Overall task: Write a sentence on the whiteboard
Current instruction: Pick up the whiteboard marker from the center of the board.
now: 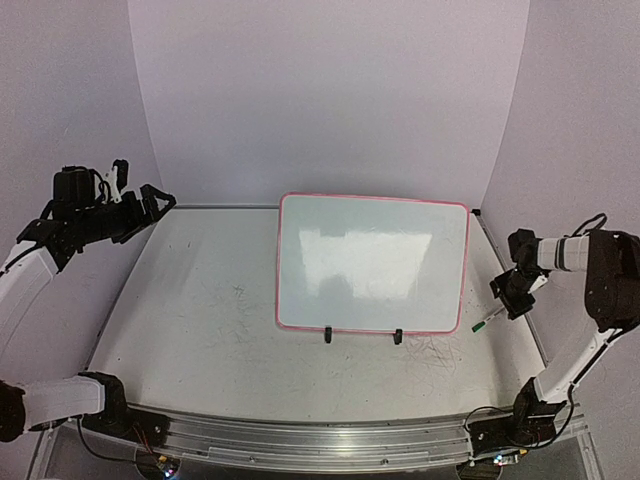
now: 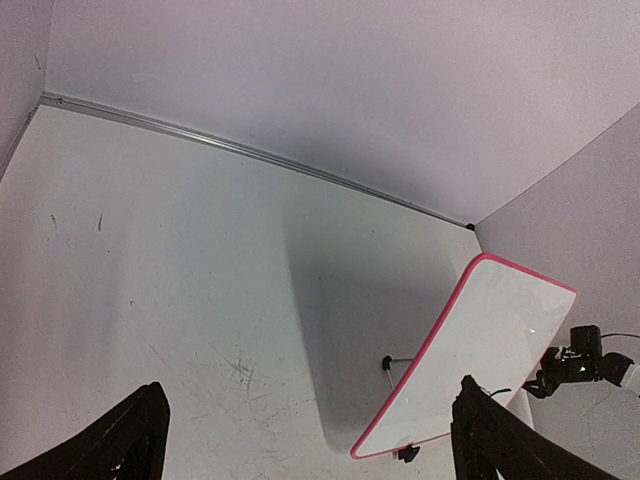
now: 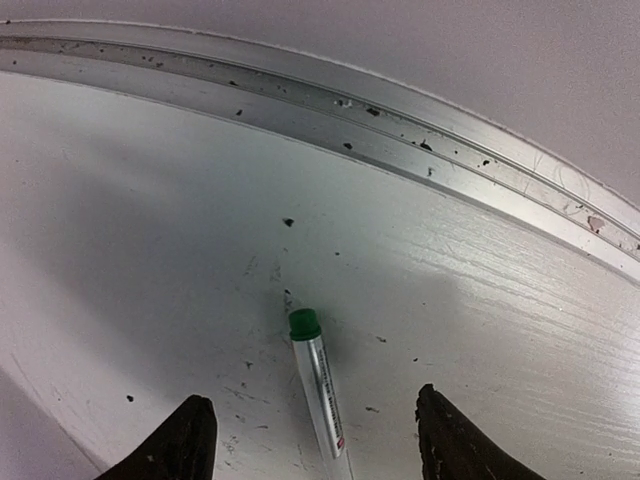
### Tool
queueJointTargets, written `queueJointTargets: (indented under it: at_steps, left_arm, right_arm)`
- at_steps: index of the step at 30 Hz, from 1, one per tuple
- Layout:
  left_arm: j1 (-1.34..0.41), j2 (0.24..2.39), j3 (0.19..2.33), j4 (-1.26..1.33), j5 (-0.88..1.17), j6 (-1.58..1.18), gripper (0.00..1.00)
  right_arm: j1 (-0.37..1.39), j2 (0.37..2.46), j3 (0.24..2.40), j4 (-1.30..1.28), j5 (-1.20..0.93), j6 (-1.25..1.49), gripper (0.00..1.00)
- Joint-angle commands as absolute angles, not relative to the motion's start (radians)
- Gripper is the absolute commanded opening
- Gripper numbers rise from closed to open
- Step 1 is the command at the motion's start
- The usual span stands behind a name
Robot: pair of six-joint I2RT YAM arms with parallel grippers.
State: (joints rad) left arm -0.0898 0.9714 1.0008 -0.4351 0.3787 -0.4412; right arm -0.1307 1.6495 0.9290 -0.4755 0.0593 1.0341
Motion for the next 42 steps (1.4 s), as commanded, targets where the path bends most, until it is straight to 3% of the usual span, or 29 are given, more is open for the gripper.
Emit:
queueJointTargets:
  at_steps: [1,9,13,24,32,35,38,42]
  left_arm:
    - [-0.087,0.962,1.006,-0.394,0.354,-0.417,0.99]
    - [-0.087,0.975,1.018,-0.391,0.358,-0.421,0.99]
    - [-0.087,0.969,1.013,-0.388,0.362,-0.432,0.99]
    - [-0.087,0.947,1.008,-0.388,0.386,-0.446,1.00]
    - [-0.087,0.943,0.994,-0.386,0.407,-0.451,1.00]
    - [-0.087,0.947,0.986,-0.370,0.443,-0.463,1.00]
    - [-0.091,0.940,0.969,-0.320,0.515,-0.494,0.99]
    - [-0.138,0.921,0.923,-0.181,0.612,-0.568,0.99]
  right_arm:
    - [-0.137,1.708,0.985,-0.523,0.074,1.055,0.68]
    - [-0.138,1.807,1.055,-0.568,0.054,1.060,0.56]
    - [-0.138,1.821,1.058,-0.586,0.059,1.069,0.35]
    - [-0.138,1.714,1.092,-0.676,0.094,1.048,0.02]
    - [-0.137,1.344,1.057,-0.607,0.269,0.847,0.00]
    - [-0.137,1.142,0.974,-0.440,0.143,0.608,0.00]
    - [-0.136,0.881,0.860,-0.215,-0.198,0.371,0.00]
    - [-0.137,0.611,0.768,0.052,-0.537,0.294,0.00]
